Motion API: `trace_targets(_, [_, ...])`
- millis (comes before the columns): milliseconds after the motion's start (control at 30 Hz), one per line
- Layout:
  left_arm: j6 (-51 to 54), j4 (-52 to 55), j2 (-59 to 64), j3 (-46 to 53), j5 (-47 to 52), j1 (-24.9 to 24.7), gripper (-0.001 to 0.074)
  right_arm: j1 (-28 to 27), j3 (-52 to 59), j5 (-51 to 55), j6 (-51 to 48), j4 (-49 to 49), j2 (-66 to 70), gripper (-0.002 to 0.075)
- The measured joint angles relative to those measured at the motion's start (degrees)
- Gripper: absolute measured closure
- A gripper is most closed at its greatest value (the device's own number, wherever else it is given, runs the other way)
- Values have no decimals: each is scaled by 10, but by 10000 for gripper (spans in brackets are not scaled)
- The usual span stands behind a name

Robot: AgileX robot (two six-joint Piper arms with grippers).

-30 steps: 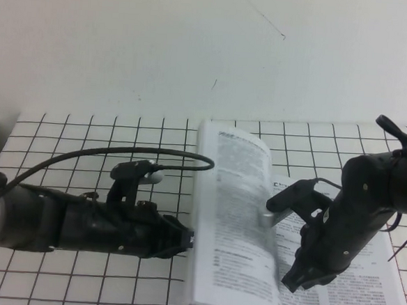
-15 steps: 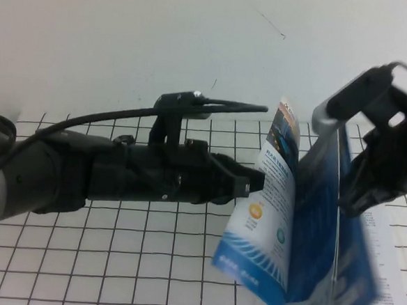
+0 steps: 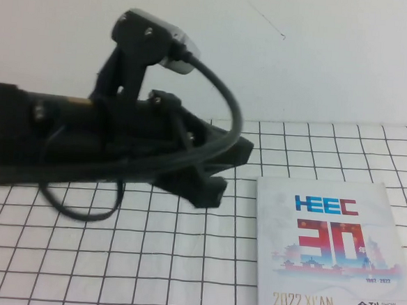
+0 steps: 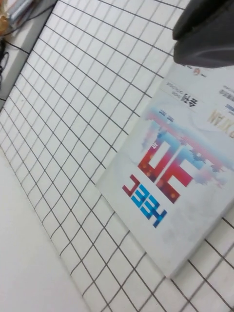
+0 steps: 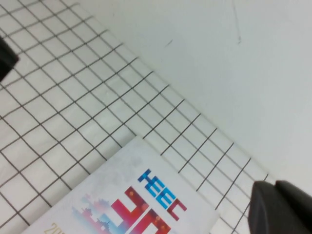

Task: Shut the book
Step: 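Close the open booklet and leave it lying on the table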

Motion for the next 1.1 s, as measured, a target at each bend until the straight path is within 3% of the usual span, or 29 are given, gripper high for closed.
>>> trace_targets(267, [-206, 268, -174, 3, 98, 0, 739, 0, 99, -13, -7, 0, -197, 729])
trace_targets(533, [-314, 346, -350, 96, 115, 0, 739, 0, 267, -52, -7, 24, -363, 729])
trace_targets(833, [-343, 436, -462, 302, 7, 0, 739, 0, 439, -183, -9, 24, -439, 729])
trace_targets(1100, [-345, 456, -463, 349, -88, 0, 739, 0, 479, -208, -9, 62, -440, 729])
